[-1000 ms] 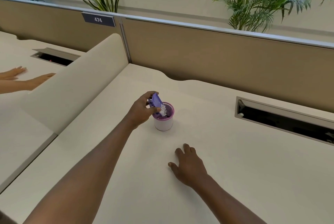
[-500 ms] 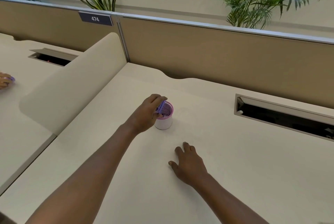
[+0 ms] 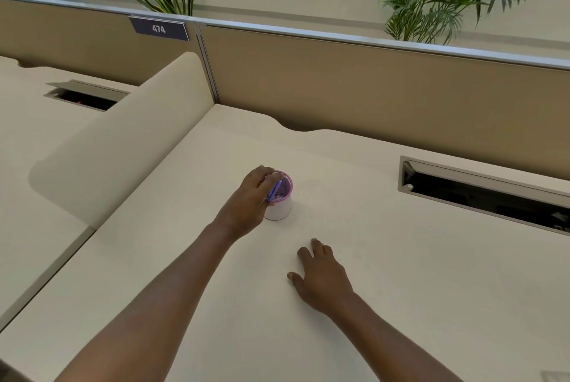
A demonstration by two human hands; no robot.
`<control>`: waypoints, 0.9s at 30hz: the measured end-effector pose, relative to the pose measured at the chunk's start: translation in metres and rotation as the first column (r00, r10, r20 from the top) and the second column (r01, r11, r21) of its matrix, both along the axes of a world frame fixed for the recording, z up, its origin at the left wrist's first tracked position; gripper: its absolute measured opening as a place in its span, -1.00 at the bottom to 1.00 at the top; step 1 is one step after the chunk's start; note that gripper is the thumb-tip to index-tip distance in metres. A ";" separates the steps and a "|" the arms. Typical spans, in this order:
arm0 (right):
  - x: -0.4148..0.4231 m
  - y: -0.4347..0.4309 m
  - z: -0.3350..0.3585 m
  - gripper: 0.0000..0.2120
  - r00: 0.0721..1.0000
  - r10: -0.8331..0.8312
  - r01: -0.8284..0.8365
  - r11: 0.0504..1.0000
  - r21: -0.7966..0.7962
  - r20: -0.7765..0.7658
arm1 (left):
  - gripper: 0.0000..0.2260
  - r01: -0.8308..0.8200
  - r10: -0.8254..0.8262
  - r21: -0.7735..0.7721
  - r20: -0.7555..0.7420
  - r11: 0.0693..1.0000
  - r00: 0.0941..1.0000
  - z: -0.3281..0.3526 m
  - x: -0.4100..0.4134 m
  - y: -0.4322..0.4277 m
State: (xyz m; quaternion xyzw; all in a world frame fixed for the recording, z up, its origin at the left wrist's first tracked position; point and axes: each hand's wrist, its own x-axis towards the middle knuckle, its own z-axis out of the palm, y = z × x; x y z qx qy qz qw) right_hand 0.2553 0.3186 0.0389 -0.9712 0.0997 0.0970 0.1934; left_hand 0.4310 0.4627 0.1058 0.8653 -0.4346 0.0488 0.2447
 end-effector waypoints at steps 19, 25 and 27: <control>-0.001 0.000 0.000 -0.45 1.000 0.001 -0.001 1.000 0.007 0.007 | -0.49 -0.031 0.028 0.059 0.046 0.998 0.999 -0.002 -0.007 -0.002; 0.000 -0.001 -0.002 -0.45 1.000 0.005 -0.005 1.000 -0.009 0.003 | -0.47 -0.069 0.069 0.006 0.008 0.998 0.998 -0.006 -0.007 -0.004; -0.001 -0.001 -0.002 -0.44 1.000 0.008 -0.008 1.000 -0.016 0.000 | -0.46 -0.100 0.099 -0.062 -0.016 0.993 0.995 -0.005 -0.007 -0.004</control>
